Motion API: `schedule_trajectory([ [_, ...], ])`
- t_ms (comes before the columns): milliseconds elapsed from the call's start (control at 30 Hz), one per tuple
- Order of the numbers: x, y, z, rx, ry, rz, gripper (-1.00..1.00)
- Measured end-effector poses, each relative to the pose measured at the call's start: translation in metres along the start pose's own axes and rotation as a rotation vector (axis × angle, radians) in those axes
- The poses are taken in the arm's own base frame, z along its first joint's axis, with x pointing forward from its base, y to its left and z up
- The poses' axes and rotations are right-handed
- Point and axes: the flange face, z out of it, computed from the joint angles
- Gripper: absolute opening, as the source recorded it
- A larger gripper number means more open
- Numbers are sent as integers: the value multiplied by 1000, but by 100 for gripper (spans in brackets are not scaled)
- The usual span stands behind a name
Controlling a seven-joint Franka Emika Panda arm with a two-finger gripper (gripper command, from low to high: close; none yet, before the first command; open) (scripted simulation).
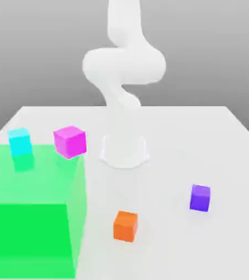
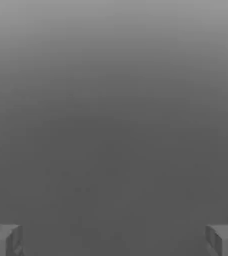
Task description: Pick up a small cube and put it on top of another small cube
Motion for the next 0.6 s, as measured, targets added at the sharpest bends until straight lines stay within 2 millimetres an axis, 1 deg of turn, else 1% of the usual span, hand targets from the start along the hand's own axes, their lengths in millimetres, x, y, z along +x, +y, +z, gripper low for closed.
schedule_trajectory([
  [67, -24, -5, 47, -10, -80, -88, 0],
  [133, -53, -9, 89, -20, -154, -175, 0],
  [233, -104, -9, 144, -34, -258, -308, 0],
  [300, -142, -6, 175, -44, -326, -400, 0],
  [367, -182, 0, 202, -54, -391, -494, 0],
  [433, -223, 10, 225, -64, -454, -590, 0],
  [500, -264, 23, 244, -75, -515, -688, 0],
  [600, -323, 50, 264, -92, -602, -838, 0],
])
